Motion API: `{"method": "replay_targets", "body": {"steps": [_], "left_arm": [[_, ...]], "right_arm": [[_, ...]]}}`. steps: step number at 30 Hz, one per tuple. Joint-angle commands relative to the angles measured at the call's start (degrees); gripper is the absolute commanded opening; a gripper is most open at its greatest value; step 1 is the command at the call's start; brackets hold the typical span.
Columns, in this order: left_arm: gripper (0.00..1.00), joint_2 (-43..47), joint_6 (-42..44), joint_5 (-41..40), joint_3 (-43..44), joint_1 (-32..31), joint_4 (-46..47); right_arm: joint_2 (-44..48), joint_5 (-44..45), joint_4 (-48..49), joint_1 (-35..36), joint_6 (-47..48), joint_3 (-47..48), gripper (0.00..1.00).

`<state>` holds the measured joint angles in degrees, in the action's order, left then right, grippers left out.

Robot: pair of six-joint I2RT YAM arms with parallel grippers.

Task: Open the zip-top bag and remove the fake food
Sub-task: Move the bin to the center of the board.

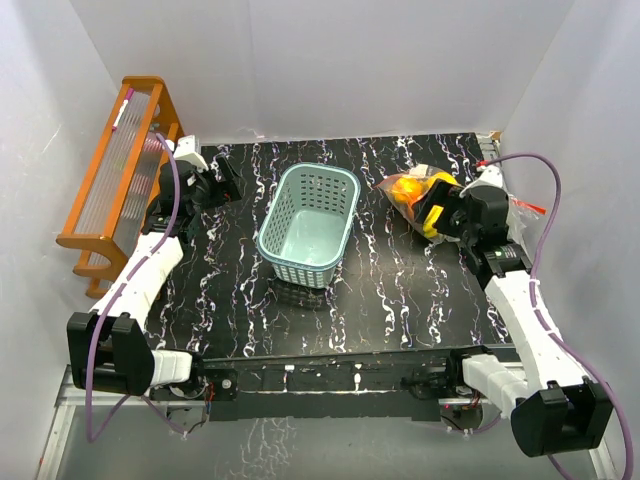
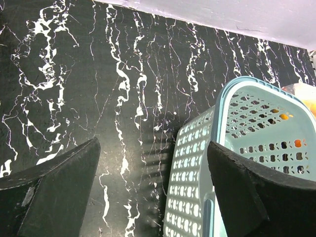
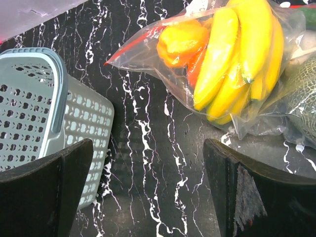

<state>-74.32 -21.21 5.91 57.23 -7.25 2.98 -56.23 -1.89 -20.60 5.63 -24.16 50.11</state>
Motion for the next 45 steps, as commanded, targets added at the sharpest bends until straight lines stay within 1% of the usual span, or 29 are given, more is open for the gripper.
{"method": "replay_targets", "body": {"steps": [1,3,7,9,12,14,15,17,20,22,23,24,25,26,28,29,30,32,35,39,40,42,45], "left_arm": [[0.88,1.09,-0.58,0.79,0.78,-0.14,0.9],[0.88,0.42,-0.98,-0.63,1.32,-0.14,0.22],[0.88,-1.1,-1.37,-0.14,3.59,-0.13,-2.61],[0.88,-0.67,-1.38,-0.69,2.67,-0.12,-1.71],[0.87,-1.46,-1.59,-1.26,2.46,-0.12,-1.78],[0.87,-2.5,-2.18,0.67,3.28,-0.21,-2.02],[0.87,-3.1,-2.16,2.26,3.78,-0.49,-2.08],[0.87,-3.79,-1.13,4.16,5.07,-1.53,-2.93],[0.88,-3.81,0.32,2.3,5.53,-3.27,-3.88],[0.88,-3.81,0.83,0.61,5.37,-3.94,-4.07],[0.88,-3.81,1.06,0.21,5.28,-4.26,-4.0],[0.88,-3.81,1.41,-0.17,5.18,-4.62,-3.93],[0.88,-3.81,1.76,-0.5,5.29,-5.15,-4.06],[0.88,-3.81,2.05,-0.76,5.46,-5.67,-4.3],[0.88,-5.44,2.35,-0.69,5.73,-6.7,-4.61],[0.88,-5.94,2.44,-0.31,5.89,-7.33,-4.76],[0.88,-6.5,2.78,-0.21,6.33,-8.43,-5.18],[0.88,-7.71,3.8,-0.24,7.33,-10.04,-6.56],[0.88,-8.04,5.75,-1.27,7.63,-13.35,-7.35],[0.86,-10.15,10.03,-6.65,9.96,-16.98,-11.96],[0.84,-11.05,10.61,-8.23,10.7,-17.47,-13.23],[0.72,-12.47,11.05,-9.29,11.57,-18.0,-14.87],[0.43,-12.99,11.18,-10.95,11.83,-18.45,-15.56]], "right_arm": [[3.52,0.81,2.75,-0.04,0.11,1.33,0.98],[5.3,1.58,1.71,-0.01,-0.3,1.17,0.98],[9.45,-0.66,9.71,-0.05,-0.22,-4.07,0.95],[9.25,-1.22,10.37,-0.01,-0.44,-3.37,0.93],[7.64,-2.49,8.61,-0.02,-0.7,-2.11,0.9],[7.27,-3.02,9.07,-0.05,0.03,-2.79,0.87],[7.16,-2.88,9.29,-0.01,0.34,-3.13,0.84],[6.67,-2.92,10.03,-0.01,0.7,-4.0,0.75],[4.96,-4.52,10.67,-0.02,-0.27,-4.23,0.43],[3.83,-5.24,11.47,-0.01,-1.36,-4.8,0.24],[3.35,-5.32,11.94,-0.05,-1.75,-5.06,0.19],[2.74,-5.25,12.06,-0.01,-1.92,-5.06,0.17],[1.98,-4.95,12.12,-0.03,-1.96,-4.96,0.19],[1.08,-4.58,12.09,-0.05,-1.86,-4.74,0.29],[-0.9,-3.71,12.01,-0.05,-1.13,-4.21,0.6],[-2.01,-3.53,11.74,-0.01,-0.65,-3.82,0.72],[-3.05,-3.53,11.53,-0.02,-0.33,-3.61,0.78],[-5.24,-4.3,10.91,0.08,-0.15,-3.16,0.82],[-7.29,-6.44,10.58,0.08,-0.65,-3.09,0.84],[-6.85,-5.38,10.48,0.17,-0.24,-3.18,0.87],[-6.35,-4.43,10.06,0.11,0.16,-3.24,0.87],[-5.45,-2.58,9.88,0.15,0.54,-3.78,0.87],[-4.85,-1.5,9.68,0.17,0.93,-4.31,0.87]]}}
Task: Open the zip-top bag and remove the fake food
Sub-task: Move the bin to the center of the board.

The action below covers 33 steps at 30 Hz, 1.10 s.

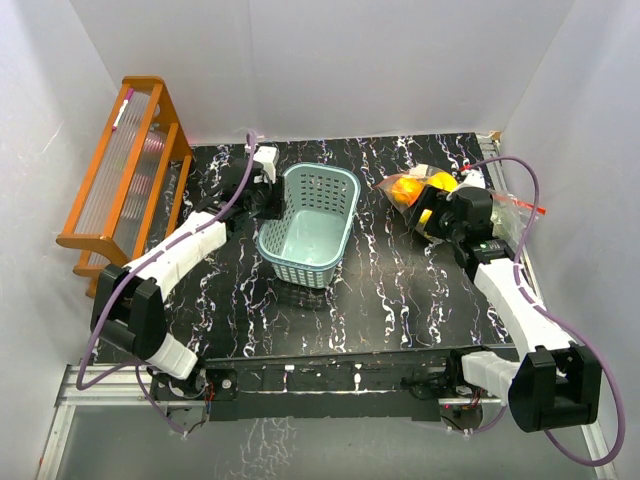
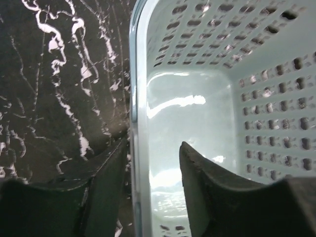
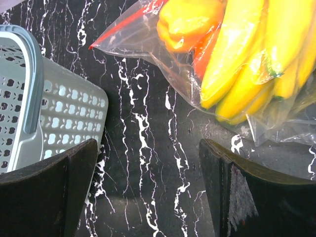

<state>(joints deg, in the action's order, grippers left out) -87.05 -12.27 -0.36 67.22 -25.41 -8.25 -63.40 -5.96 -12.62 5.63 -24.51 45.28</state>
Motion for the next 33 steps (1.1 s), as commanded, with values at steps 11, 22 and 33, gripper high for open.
{"method": "replay_targets", "body": {"steps": [11,22,33], "left_arm": [[0.0,-3.11,6.43,-12.44,7.14,-0.52,-10.82],[0.0,-2.13,15.43,-15.81,6.62,5.44,-7.65],[0.27,-4.46,11.51,-13.46,6.52,10.66,-7.64]], "right_arm": [[1.5,1.46,1.89,0.16,1.56,0.19,0.87],[1.02,0.09,3.29,0.17,1.4,-0.34,0.87],[0.53,-2.05,8.87,0.17,1.07,-1.65,0.84]]}}
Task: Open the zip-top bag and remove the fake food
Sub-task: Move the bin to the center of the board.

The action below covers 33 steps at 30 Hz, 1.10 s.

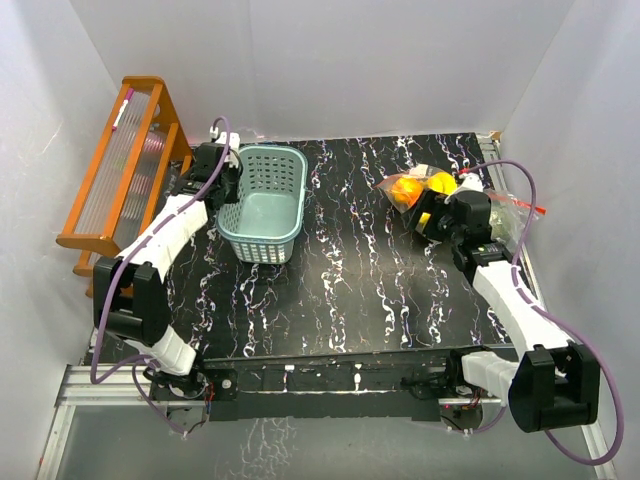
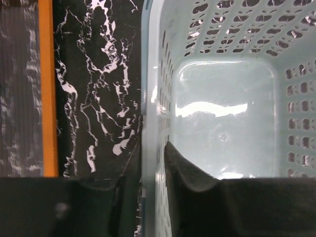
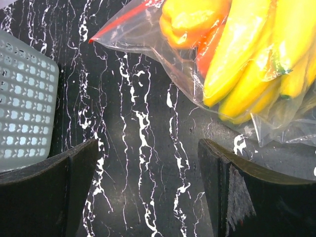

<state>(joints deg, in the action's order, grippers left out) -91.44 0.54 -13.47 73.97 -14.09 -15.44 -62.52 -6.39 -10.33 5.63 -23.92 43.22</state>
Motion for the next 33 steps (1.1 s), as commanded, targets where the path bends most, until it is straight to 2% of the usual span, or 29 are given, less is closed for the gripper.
{"method": "replay_targets", "body": {"steps": [1,4,7,16,20,24,25,30,33], "left_arm": [[0.41,0.13,-1.94,-1.35,-0.5,-0.65,-0.42],[0.7,1.3,-2.54,-0.84,-1.23,-0.63,0.02],[0.78,2.52,-3.04,-0.25,-1.08,-0.63,0.01],[0.79,10.28,-4.27,-2.49,-0.84,-0.63,0.02],[0.79,12.07,-7.41,2.77,1.43,-1.06,-1.84],[0.8,11.16,-9.35,-3.39,3.87,-8.0,-4.31],[0.81,10.73,-10.67,-3.83,4.23,-9.47,-5.09],[0.8,8.83,-14.5,-3.04,3.06,-14.13,-4.16],[0.78,5.04,-15.07,-5.42,4.98,-17.64,-6.09]], "right_arm": [[-1.31,-1.61,7.14,0.11,0.7,1.09,0.84],[-5.7,-0.62,8.31,0.44,1.87,4.77,0.84],[-10.97,2.97,7.42,2.46,4.16,10.1,0.84],[-29.63,18.66,4.74,11.18,17.44,27.89,0.9],[-36.68,24.13,2.5,14.49,21.96,34.52,0.92],[-42.84,29.64,-0.04,15.67,23.04,39.18,0.88],[-44.14,31.1,-0.79,15.62,22.92,40.23,0.84],[-45.11,34.17,-2.49,15.24,21.83,42.32,0.32],[-43.69,31.87,-2.83,14.24,19.6,41.24,0.15]]}}
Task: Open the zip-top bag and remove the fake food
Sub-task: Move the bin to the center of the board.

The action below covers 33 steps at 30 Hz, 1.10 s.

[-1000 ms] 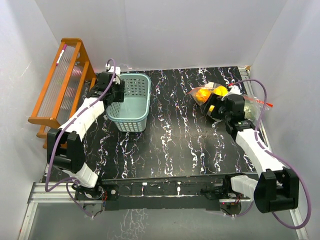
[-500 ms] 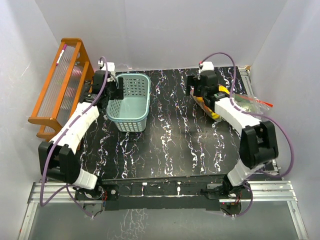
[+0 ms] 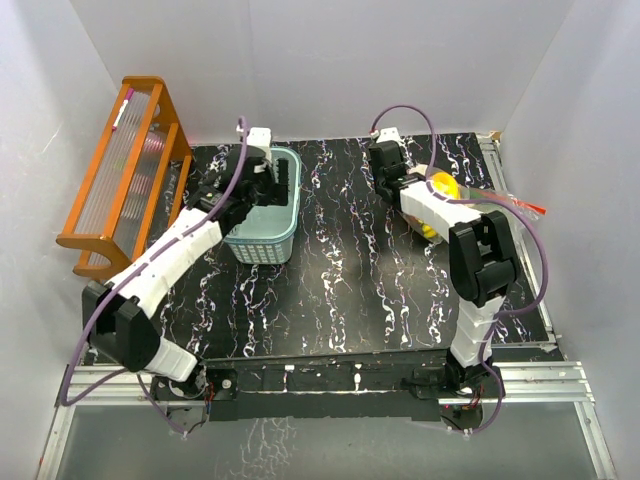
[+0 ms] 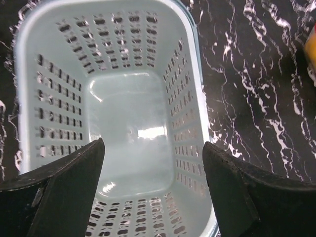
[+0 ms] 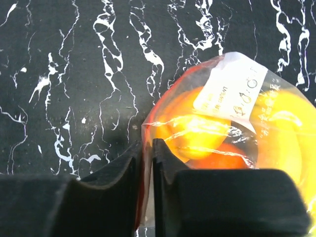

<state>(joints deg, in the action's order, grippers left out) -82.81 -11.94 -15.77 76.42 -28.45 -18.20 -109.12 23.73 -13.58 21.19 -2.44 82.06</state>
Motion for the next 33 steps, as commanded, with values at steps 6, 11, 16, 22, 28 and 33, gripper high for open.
{"method": "replay_targets", "body": {"steps": [6,11,16,22,28,33], "left_arm": [[0.78,-11.63,-3.08,-6.36,9.03,-6.19,-7.53],[0.71,-14.86,-3.5,-4.2,11.9,-6.46,-7.47],[0.27,-18.34,-4.09,-3.16,13.44,-6.47,-8.68],[0.0,-19.08,-1.46,-5.12,14.39,-6.4,-11.87],[0.0,-18.54,0.52,-9.15,14.07,-3.74,-14.48],[0.0,-16.67,2.27,-7.18,11.92,2.3,-13.51]], "right_arm": [[6.11,-1.35,0.31,-2.07,-5.16,-1.71,0.08],[8.65,-2.52,1.51,-2.11,-6.95,-6.85,0.08],[10.11,-2.8,1.1,-2.45,-6.26,-8.35,0.07],[12.94,-3.36,0.84,-2.95,-5.47,-8.92,0.08],[13.99,-5.43,0.76,-3.15,-5.68,-9.03,0.08],[14.96,-8.14,0.65,-3.08,-7.14,-9.09,0.08]]}}
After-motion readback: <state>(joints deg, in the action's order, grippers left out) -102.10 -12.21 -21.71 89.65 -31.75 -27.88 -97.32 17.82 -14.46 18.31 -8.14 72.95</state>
